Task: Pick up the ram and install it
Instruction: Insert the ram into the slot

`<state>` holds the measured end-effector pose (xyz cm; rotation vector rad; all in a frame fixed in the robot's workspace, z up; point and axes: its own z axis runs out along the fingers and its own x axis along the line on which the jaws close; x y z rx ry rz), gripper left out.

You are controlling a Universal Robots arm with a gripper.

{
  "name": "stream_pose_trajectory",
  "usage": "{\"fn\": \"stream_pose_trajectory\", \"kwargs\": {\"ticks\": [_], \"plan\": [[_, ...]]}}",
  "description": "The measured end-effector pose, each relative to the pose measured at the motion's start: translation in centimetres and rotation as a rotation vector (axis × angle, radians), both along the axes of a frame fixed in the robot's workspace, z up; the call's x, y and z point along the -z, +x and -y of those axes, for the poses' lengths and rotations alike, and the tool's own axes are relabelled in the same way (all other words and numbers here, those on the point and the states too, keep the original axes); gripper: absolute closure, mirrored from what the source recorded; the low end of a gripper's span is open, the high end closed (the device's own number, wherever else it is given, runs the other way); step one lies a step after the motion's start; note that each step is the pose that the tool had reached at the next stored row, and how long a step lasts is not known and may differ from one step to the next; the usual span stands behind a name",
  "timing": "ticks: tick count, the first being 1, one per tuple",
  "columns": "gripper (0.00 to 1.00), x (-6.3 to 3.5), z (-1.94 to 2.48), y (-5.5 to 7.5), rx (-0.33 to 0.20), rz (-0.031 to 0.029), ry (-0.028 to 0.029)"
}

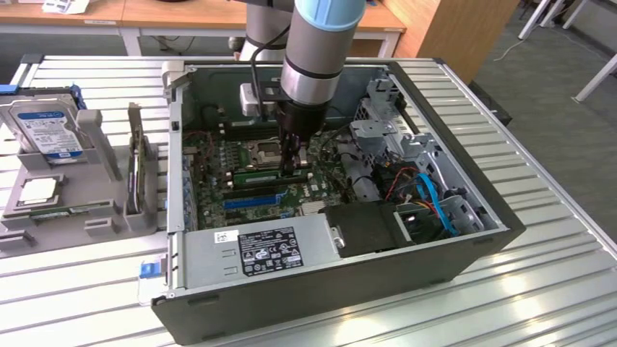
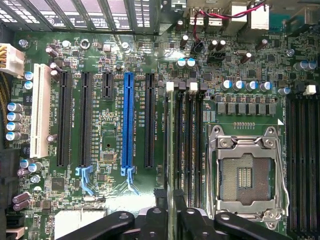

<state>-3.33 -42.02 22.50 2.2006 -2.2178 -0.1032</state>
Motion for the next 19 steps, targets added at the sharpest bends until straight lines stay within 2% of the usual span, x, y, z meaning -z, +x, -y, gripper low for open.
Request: {"fn": "stream_pose_trajectory", "kwargs": {"ticks": [11,19], "plan": [[0.82,-0.04,0.00,0.00,0.000,-0.0002,-0.0002],[0.82,-0.67,0.00,0.00,0.000,-0.0002,-0.0002]]}}
